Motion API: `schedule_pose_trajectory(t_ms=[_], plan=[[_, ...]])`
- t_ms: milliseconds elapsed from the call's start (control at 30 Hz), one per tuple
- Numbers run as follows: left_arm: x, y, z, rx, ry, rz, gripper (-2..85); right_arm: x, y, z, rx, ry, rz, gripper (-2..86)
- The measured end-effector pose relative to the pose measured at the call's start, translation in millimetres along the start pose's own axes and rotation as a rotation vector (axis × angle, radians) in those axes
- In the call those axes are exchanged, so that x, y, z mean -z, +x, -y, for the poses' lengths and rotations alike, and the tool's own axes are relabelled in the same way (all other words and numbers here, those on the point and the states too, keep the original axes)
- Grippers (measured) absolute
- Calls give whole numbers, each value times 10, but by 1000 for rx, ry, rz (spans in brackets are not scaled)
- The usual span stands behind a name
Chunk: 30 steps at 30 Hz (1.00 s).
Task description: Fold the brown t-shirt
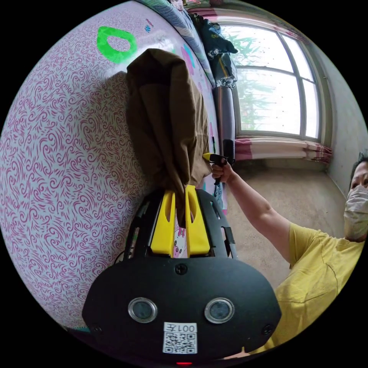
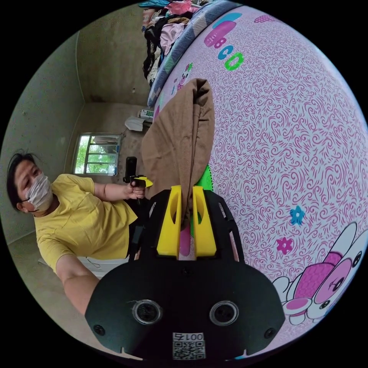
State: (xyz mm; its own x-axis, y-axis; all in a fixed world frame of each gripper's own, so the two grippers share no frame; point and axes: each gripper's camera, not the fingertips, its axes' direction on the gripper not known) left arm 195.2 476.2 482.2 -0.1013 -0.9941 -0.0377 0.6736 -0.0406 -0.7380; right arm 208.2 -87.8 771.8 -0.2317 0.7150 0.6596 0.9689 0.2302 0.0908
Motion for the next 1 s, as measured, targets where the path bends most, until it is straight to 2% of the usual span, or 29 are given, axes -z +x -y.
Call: schedule_pose_trajectory(t_ms=[267, 567, 833, 1000], plan=[[266, 384, 440, -48, -229, -83, -2, -161, -340, -764, -108, 278, 148, 8], [267, 1217, 916, -133, -680, -121, -3, -694, -1174, -2305, -260, 640, 264, 7], [-731, 2183, 715, -241, -1038, -154, -5, -1215, -1848, -3972, -423, 1019, 252, 4], [-1660, 2711, 499, -329, -1143, -159, -4, -1141, -1888, -4772, -473, 1152, 209, 2]])
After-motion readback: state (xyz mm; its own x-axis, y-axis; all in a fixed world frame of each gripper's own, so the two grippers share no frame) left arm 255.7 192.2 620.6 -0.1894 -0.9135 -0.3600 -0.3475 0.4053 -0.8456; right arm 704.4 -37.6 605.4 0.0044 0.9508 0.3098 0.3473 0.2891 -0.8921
